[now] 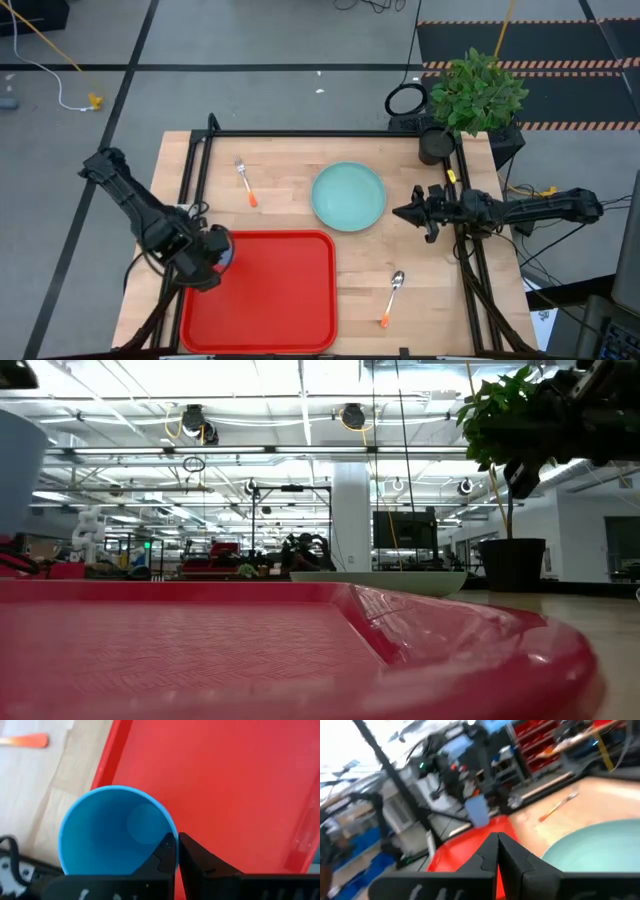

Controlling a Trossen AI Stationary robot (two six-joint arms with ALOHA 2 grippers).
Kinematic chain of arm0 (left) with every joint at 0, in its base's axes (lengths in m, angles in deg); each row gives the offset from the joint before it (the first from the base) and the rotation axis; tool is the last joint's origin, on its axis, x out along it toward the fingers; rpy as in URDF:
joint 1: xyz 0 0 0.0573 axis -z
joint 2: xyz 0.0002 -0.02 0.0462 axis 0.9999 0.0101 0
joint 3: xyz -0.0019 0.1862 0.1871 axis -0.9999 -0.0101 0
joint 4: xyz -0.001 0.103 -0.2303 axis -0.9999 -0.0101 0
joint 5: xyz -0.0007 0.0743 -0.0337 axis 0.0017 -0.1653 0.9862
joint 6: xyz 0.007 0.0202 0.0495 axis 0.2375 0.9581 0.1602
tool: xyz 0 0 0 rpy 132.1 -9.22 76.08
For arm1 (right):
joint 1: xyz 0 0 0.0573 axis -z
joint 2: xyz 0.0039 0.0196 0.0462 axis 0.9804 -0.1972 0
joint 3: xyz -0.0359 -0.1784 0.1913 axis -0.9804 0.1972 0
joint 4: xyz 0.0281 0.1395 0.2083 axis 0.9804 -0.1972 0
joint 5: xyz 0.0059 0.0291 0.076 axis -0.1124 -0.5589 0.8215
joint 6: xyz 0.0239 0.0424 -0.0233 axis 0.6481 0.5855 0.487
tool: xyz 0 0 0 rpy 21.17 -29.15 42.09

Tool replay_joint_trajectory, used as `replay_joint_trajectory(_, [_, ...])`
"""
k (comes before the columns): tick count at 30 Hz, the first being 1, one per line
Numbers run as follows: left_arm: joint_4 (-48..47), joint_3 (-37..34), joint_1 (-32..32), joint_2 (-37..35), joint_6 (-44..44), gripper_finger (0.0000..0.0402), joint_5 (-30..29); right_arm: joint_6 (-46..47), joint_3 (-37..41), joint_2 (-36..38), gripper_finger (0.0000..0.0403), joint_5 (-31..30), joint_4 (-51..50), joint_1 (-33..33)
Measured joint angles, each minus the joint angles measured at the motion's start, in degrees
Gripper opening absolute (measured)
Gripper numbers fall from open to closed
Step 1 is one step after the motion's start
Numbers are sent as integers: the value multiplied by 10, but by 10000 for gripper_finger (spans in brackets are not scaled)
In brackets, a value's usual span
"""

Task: Pick and place plate/cup/fork/spoon on tray
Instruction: Put the blue cup on the tray

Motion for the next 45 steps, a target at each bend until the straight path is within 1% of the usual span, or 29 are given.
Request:
replay_joint_trajectory(5, [0,0,53,0,-55,13,-47,-82,-10,-36,0,-2,12,-23])
replay_joint_trajectory(7, [1,-5,68,0,-70,15,-55,-106,-10,-55,0,-4,20,-26])
replay_joint_trajectory(8, [1,-12,73,0,-77,14,-55,-117,-10,-64,0,-9,23,-26])
replay_joint_trajectory(10, [2,-30,83,0,-94,8,-51,-133,-10,-81,0,-43,38,-26])
replay_joint_trajectory(11, [2,-41,86,0,-104,6,-43,-135,-10,-90,0,-61,50,-26])
replay_joint_trajectory(13, [1,-61,90,0,-121,6,-21,-136,-11,-106,0,-76,77,-26])
replay_joint_trajectory(17, [2,-99,90,1,-147,14,-4,-126,-12,-133,0,-75,125,-26])
replay_joint_trajectory(20, [11,-124,90,1,-149,9,4,-104,-26,-152,0,-75,125,-28])
replay_joint_trajectory(23, [20,-137,90,0,-150,6,10,-98,-46,-178,0,-76,125,-45])
replay_joint_trajectory(27, [19,-142,90,0,-146,20,8,-97,-78,-221,5,-83,111,-71])
replay_joint_trajectory(30, [5,-144,90,1,-145,26,11,-100,-102,-263,23,-108,98,-91])
replay_joint_trajectory(34, [-1,-144,90,1,-147,21,11,-127,-139,-323,59,-109,87,-105])
replay_joint_trajectory(39, [2,-144,90,1,-150,17,11,-161,-188,-387,109,-107,40,-104])
replay_joint_trajectory(42, [5,-144,90,1,-161,34,13,-176,-213,-420,137,-106,25,-103])
replay_joint_trajectory(45, [4,-144,90,1,-173,66,17,-177,-230,-446,159,-106,25,-103])
